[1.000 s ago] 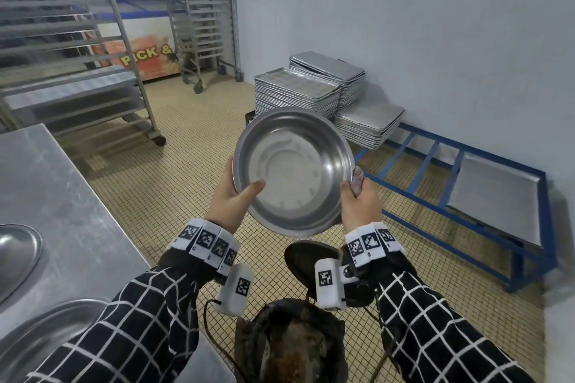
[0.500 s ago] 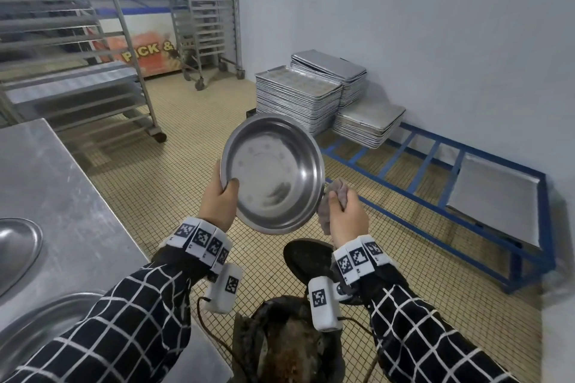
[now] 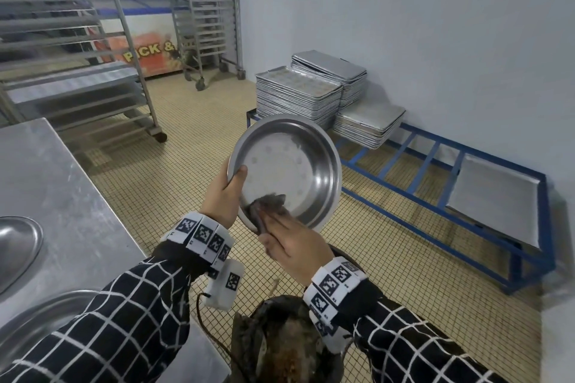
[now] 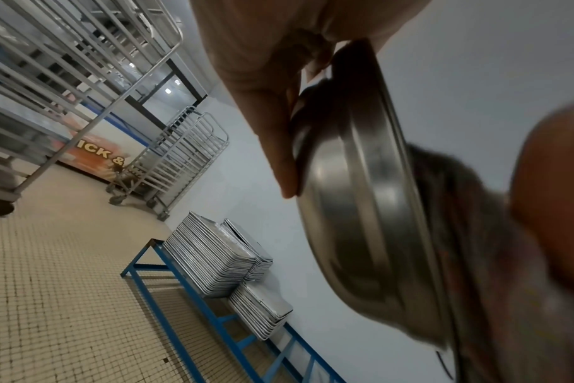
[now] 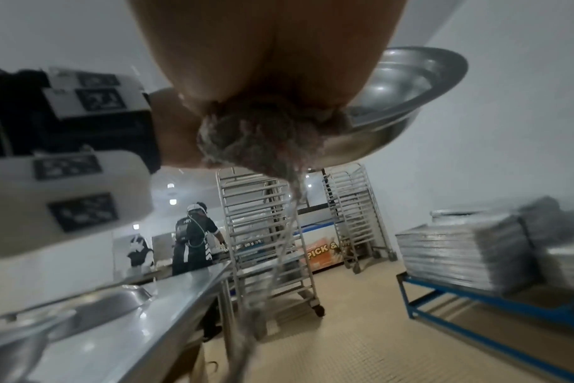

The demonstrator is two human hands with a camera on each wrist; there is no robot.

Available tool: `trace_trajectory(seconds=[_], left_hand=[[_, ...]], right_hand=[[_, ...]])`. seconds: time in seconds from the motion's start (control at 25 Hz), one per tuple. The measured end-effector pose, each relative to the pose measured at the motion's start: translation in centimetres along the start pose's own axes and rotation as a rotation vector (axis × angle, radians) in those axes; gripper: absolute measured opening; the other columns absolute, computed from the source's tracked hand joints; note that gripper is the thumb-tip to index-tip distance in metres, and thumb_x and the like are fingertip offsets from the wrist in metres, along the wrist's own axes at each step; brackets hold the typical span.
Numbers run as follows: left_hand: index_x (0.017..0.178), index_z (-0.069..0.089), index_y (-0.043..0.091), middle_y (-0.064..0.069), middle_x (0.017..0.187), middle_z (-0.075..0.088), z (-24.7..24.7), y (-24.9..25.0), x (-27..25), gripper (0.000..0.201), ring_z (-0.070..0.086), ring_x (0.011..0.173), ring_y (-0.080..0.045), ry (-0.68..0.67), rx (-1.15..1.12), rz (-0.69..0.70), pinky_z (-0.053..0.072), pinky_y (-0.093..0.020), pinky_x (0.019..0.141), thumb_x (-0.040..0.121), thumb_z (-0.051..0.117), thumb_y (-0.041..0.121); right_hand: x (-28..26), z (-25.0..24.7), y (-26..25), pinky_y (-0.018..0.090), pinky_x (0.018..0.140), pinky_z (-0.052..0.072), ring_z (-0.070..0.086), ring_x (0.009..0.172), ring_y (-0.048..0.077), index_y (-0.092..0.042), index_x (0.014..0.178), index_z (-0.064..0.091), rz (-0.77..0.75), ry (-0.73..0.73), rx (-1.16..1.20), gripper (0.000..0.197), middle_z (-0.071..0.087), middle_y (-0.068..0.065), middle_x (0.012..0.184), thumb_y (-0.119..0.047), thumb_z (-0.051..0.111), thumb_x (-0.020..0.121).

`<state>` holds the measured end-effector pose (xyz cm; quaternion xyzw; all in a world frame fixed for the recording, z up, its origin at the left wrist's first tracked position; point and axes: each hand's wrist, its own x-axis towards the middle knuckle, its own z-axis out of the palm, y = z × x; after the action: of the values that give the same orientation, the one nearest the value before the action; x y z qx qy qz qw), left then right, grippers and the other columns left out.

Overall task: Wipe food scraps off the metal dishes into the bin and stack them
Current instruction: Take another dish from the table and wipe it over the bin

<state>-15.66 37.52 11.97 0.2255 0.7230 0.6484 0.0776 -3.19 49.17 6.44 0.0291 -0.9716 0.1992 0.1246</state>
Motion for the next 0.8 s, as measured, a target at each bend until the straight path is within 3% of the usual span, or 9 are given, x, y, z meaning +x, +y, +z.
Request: trace_trajectory(seconds=[0.08,0.16,0.2,0.28,0.44,0.56,0.64,0.72,0.8], left_hand=[[0.126,0.051,0.017,0.004,0.102,0.064,-0.4,-0.3,0.2,0.029,0.061,0.097,-0.018,0.008,-0.012,-0.014,0.049,-0.032,0.081,0.100,0.042,0.026],[0.131,0.049,0.017,0.001,0.108,0.064,-0.5,-0.5,0.1,0.033,0.061,0.100,-0.019,0.019,-0.015,-0.019,0.050,-0.034,0.082,0.100,0.042,0.027],[0.132,0.048,0.017,0.000,0.110,0.063,-0.5,-0.5,-0.1,0.034,0.060,0.102,-0.019,0.029,-0.018,-0.020,0.050,-0.034,0.084,0.100,0.042,0.028],[0.133,0.048,0.018,0.001,0.113,0.062,-0.3,-0.2,-0.4,0.035,0.059,0.104,-0.016,0.042,-0.025,-0.015,0.049,-0.032,0.086,0.100,0.041,0.028],[0.134,0.047,0.019,0.002,0.109,0.063,-0.1,0.7,-0.5,0.036,0.060,0.097,-0.012,0.013,0.041,0.039,0.046,-0.020,0.073,0.100,0.041,0.030],[0.134,0.047,0.019,0.002,0.110,0.063,-0.1,0.9,-0.8,0.036,0.060,0.098,-0.013,-0.003,0.025,0.055,0.046,-0.022,0.074,0.100,0.042,0.030],[0.133,0.048,0.020,0.001,0.109,0.064,-0.2,0.7,-0.9,0.035,0.062,0.097,-0.014,-0.014,0.012,0.040,0.048,-0.025,0.073,0.100,0.042,0.030],[0.131,0.049,0.021,0.001,0.105,0.066,-0.2,0.4,-1.0,0.033,0.065,0.090,-0.014,-0.029,0.004,0.018,0.051,-0.027,0.069,0.100,0.043,0.030],[0.129,0.051,0.025,0.004,0.105,0.067,0.0,0.1,-1.3,0.030,0.066,0.090,-0.013,-0.055,-0.032,0.003,0.053,-0.029,0.070,0.099,0.045,0.027]], right_hand=[[-0.3,-0.4,1.3,0.036,0.116,0.024,0.041,0.135,0.017,-0.019,0.139,0.047,0.022,0.017,-0.179,0.073,0.053,-0.003,0.139,-0.057,0.003,0.097],[-0.3,-0.8,2.2,0.032,0.117,0.004,0.032,0.139,0.019,-0.020,0.139,0.047,0.083,-0.007,-0.264,0.067,0.051,-0.003,0.140,-0.053,0.007,0.097],[-0.2,-0.8,2.4,0.031,0.116,0.000,0.029,0.141,0.019,-0.020,0.140,0.046,0.095,-0.008,-0.258,0.064,0.050,-0.003,0.142,-0.051,0.010,0.097],[0.1,-0.6,1.6,0.033,0.119,0.004,0.028,0.141,0.016,-0.021,0.141,0.044,0.062,0.012,-0.176,0.062,0.048,-0.004,0.144,-0.050,0.011,0.097],[0.4,0.4,-0.8,0.028,0.118,0.018,0.029,0.141,0.009,-0.018,0.146,0.037,0.013,0.093,0.111,0.055,0.042,-0.002,0.148,-0.045,0.021,0.101],[-0.4,0.1,-0.4,0.022,0.114,0.021,0.038,0.136,0.010,-0.020,0.142,0.043,0.055,0.121,-0.060,0.053,0.048,-0.004,0.143,-0.046,0.021,0.101],[-1.0,-0.5,0.6,0.023,0.113,0.014,0.038,0.136,0.012,-0.022,0.141,0.045,0.133,0.038,-0.222,0.057,0.049,-0.005,0.142,-0.047,0.015,0.100],[-1.3,-0.8,2.2,0.028,0.115,0.009,0.029,0.141,0.014,-0.023,0.143,0.040,0.210,-0.037,-0.366,0.063,0.044,-0.005,0.147,-0.049,0.006,0.097],[-1.2,-1.3,3.6,0.034,0.117,0.004,0.014,0.146,0.016,-0.024,0.148,0.027,0.278,-0.085,-0.455,0.072,0.029,-0.004,0.155,-0.051,-0.007,0.091]])
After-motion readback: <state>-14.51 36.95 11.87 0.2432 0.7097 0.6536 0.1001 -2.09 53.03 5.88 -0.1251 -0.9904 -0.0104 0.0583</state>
